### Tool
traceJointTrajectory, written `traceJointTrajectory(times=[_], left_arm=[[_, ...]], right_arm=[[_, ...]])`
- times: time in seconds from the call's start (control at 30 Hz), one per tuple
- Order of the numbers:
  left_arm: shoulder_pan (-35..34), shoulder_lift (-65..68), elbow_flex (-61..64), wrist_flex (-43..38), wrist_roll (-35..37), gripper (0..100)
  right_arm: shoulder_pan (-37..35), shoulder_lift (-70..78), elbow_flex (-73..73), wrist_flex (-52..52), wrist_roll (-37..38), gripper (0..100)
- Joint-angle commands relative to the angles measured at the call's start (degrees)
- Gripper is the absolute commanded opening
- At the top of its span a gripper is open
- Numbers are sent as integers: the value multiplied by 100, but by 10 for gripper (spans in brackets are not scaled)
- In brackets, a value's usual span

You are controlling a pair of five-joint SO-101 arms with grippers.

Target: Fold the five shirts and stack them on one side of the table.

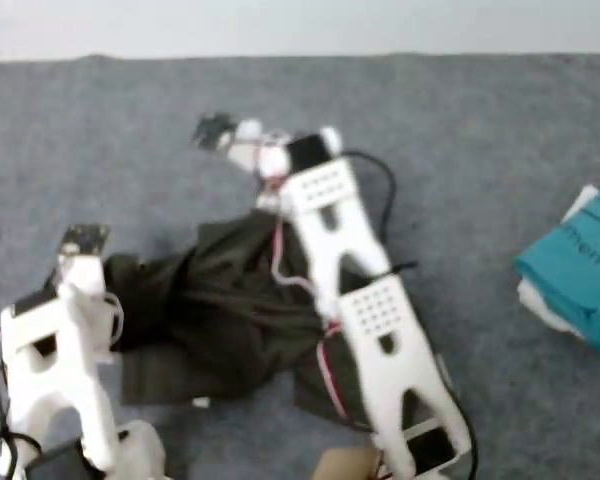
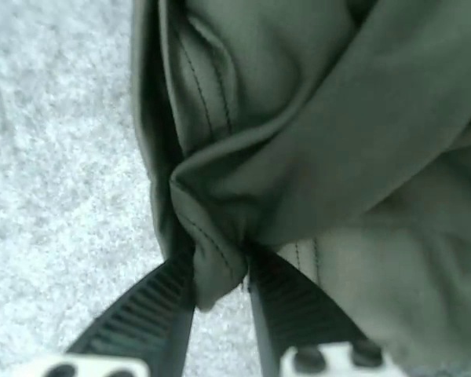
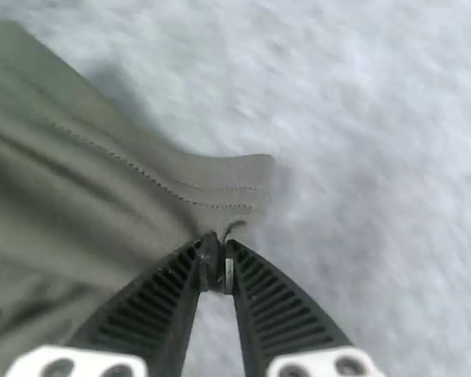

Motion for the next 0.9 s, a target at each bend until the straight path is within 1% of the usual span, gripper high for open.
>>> traceJointTrajectory(times=[0.0,0.07,0.2,0.3,0.4,0.5,0.67,0.87], left_arm=[[0,-97,-321,-53,9,66],[0,-97,-347,-70,9,66],[0,-97,-338,-79,-18,66],[0,-97,-312,-70,-18,66],[0,-88,-312,-62,-18,66],[0,-88,-312,-62,-18,66],[0,-88,-303,-53,-26,66],[-9,-88,-303,-44,-35,66]], right_arm=[[268,-453,-255,57,35,11],[251,-277,-255,13,26,11],[-22,40,-281,-4,0,23],[-242,48,-290,48,-97,108],[-418,-136,-290,-4,-756,203],[-637,-277,-281,4,-1064,262],[-901,-251,-220,4,-1398,273],[-778,189,88,13,-1459,273]])
